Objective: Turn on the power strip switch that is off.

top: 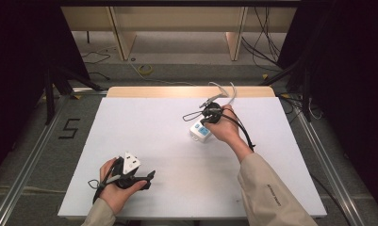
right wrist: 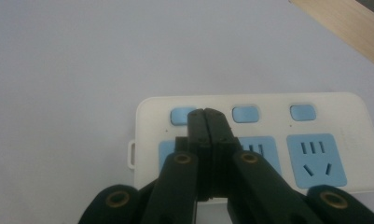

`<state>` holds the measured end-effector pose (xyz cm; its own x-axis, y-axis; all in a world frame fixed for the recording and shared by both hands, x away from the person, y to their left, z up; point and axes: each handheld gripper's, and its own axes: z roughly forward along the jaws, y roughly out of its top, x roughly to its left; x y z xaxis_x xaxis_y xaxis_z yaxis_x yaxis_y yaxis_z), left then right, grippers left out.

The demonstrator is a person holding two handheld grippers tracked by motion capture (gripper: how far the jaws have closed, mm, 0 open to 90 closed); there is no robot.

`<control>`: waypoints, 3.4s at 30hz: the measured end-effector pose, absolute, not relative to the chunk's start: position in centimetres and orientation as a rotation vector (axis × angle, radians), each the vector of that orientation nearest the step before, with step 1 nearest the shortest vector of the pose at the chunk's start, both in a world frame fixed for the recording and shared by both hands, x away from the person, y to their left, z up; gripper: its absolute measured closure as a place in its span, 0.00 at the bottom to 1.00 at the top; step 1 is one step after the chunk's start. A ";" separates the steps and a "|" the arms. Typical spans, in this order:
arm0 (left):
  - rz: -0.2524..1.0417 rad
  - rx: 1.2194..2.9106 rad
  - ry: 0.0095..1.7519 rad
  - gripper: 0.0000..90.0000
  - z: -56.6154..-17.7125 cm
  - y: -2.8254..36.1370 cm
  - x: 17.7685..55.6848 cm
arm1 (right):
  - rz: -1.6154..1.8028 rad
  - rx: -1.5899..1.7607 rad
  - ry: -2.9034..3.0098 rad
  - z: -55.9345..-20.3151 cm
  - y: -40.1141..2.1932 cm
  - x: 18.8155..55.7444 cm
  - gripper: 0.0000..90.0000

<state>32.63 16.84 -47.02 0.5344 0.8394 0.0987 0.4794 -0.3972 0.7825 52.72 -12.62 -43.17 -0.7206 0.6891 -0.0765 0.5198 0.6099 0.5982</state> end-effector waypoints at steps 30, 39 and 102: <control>0.638 2.050 1.062 0.20 -47.0 16.8 32.6 | 0.786 0.979 2.548 -43.4 -11.1 54.0 1.00; 0.636 2.054 1.058 0.20 -47.0 16.7 32.6 | 0.768 0.990 2.559 -43.7 -10.7 54.2 1.00; 0.637 2.055 1.053 0.20 -47.0 16.8 32.6 | 0.686 0.998 2.602 -44.3 -9.6 54.6 1.00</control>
